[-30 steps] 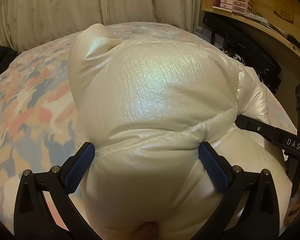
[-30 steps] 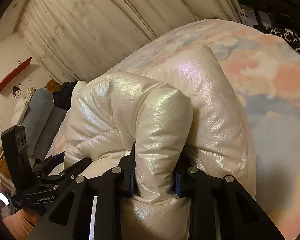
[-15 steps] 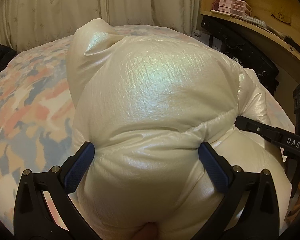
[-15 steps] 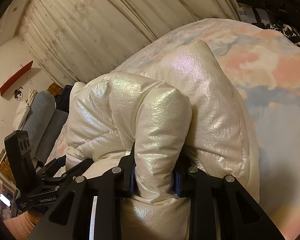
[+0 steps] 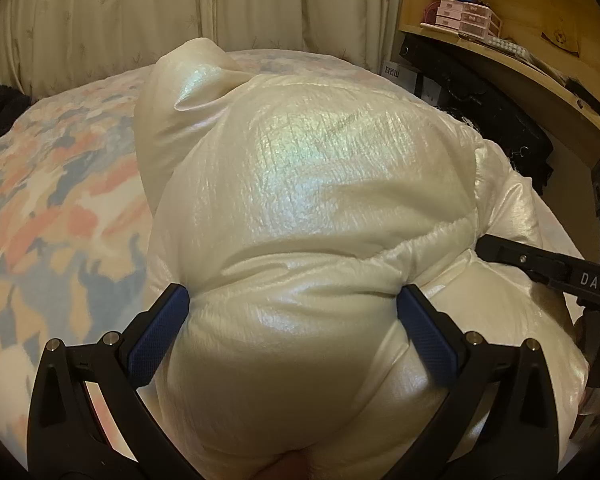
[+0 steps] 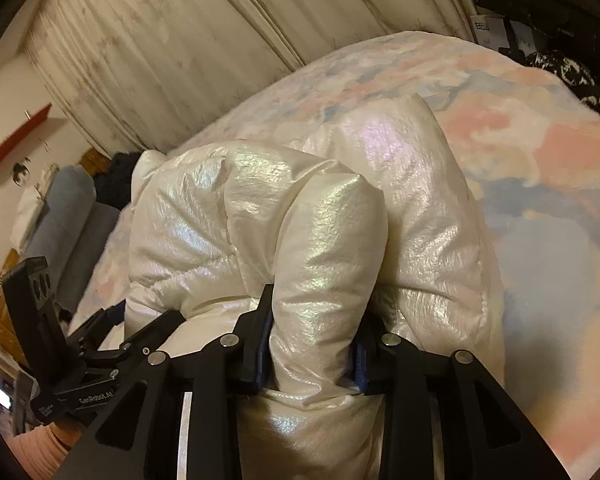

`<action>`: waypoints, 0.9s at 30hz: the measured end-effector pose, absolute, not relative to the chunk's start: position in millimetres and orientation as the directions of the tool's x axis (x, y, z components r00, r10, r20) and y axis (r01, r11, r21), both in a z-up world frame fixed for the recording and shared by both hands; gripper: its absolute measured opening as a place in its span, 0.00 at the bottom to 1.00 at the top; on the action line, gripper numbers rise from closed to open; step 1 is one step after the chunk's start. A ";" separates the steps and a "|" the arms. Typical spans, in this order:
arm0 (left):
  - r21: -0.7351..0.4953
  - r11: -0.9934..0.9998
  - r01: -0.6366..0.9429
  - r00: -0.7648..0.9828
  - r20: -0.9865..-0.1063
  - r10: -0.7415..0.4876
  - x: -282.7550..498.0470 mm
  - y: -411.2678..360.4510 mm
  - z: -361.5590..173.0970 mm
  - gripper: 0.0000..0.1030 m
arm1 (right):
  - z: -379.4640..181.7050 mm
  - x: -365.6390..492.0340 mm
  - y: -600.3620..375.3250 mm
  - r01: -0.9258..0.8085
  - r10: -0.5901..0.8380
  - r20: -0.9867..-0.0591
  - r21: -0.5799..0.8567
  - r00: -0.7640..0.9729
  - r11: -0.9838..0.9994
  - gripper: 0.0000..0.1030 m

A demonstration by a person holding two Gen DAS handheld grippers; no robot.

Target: Fold large clothes

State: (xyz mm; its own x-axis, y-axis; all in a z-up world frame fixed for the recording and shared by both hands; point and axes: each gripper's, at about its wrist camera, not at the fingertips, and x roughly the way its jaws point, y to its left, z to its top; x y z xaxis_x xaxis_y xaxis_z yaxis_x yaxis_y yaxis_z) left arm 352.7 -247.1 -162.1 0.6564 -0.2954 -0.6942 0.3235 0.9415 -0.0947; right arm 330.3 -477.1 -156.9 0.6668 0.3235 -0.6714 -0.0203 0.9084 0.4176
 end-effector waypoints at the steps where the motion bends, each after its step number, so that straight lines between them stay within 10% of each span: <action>1: -0.104 0.940 0.324 0.650 -0.698 -0.301 353.3 -245.8 -160.9 1.00 | -153.1 330.8 -475.5 -0.016 0.307 -0.686 0.396 0.659 0.918 0.33; 19: -0.270 0.925 0.269 0.465 -0.804 -0.370 340.7 -201.7 -129.1 1.00 | -97.0 295.4 -508.1 0.141 0.164 -0.798 0.297 0.580 0.944 0.91; 27: -0.319 0.893 0.318 0.416 -0.799 -0.434 318.0 -187.7 -101.9 1.00 | -55.6 262.4 -514.7 0.092 0.184 -0.760 0.305 0.623 0.948 0.99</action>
